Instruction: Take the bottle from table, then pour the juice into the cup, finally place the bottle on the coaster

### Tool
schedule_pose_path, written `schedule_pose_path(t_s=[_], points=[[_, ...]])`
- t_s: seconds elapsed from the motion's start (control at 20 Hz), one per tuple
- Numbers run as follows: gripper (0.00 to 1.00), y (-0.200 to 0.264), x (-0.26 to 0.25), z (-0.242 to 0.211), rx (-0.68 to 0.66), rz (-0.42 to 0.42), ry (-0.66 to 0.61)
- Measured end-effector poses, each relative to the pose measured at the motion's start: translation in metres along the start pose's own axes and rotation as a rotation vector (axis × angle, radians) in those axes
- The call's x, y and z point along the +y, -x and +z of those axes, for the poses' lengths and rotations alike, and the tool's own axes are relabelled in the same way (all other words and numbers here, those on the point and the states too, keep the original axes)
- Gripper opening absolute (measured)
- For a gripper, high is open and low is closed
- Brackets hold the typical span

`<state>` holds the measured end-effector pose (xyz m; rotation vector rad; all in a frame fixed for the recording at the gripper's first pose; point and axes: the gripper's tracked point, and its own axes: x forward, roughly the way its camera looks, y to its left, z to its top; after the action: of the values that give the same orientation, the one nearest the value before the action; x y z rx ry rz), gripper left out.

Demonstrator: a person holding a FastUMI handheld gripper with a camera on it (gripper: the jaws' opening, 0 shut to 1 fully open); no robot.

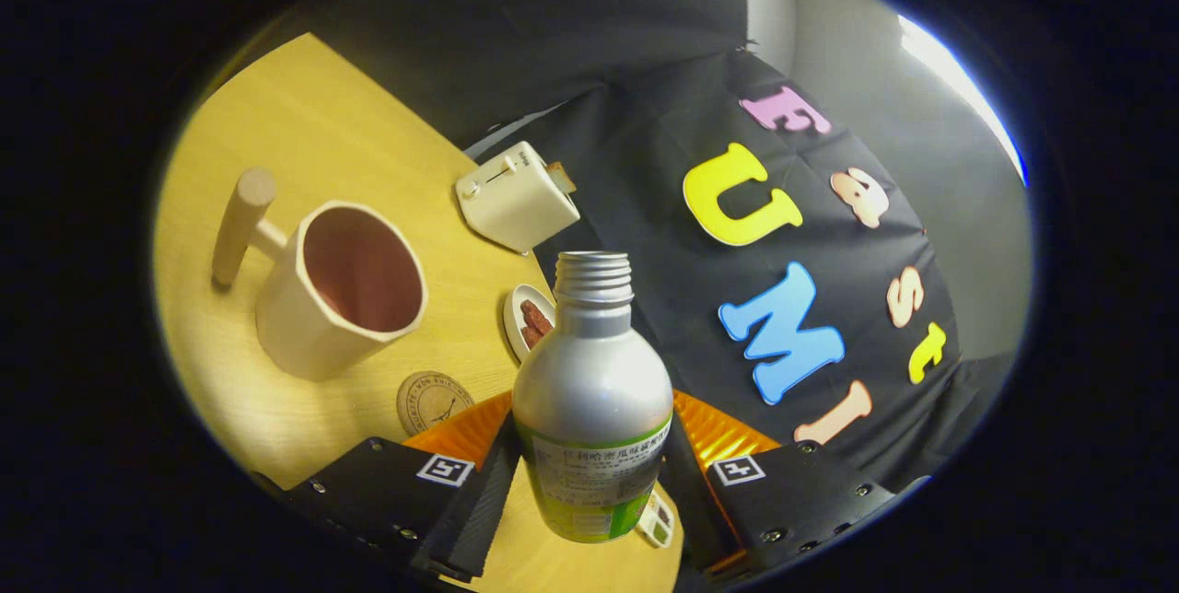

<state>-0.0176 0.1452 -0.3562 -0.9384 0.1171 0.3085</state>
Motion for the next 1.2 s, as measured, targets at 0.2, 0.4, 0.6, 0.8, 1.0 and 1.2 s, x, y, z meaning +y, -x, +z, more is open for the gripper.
schedule_pose_path(t_s=[0.2, 0.4, 0.6, 0.8, 1.0, 1.2], points=[[0.79, 0.001, -0.009, -0.002, -0.002, 0.037, -0.274], [0.79, 0.0, -0.016, 0.001, -0.019, 0.079, -0.542], [0.79, -0.002, -0.023, 0.01, -0.065, 0.15, -0.884], [0.79, -0.017, -0.043, 0.005, -0.119, 0.147, -1.089], [0.79, -0.026, -0.04, 0.0, -0.097, 0.138, -1.06], [0.79, -0.033, -0.033, 0.005, -0.11, 0.123, -0.984]])
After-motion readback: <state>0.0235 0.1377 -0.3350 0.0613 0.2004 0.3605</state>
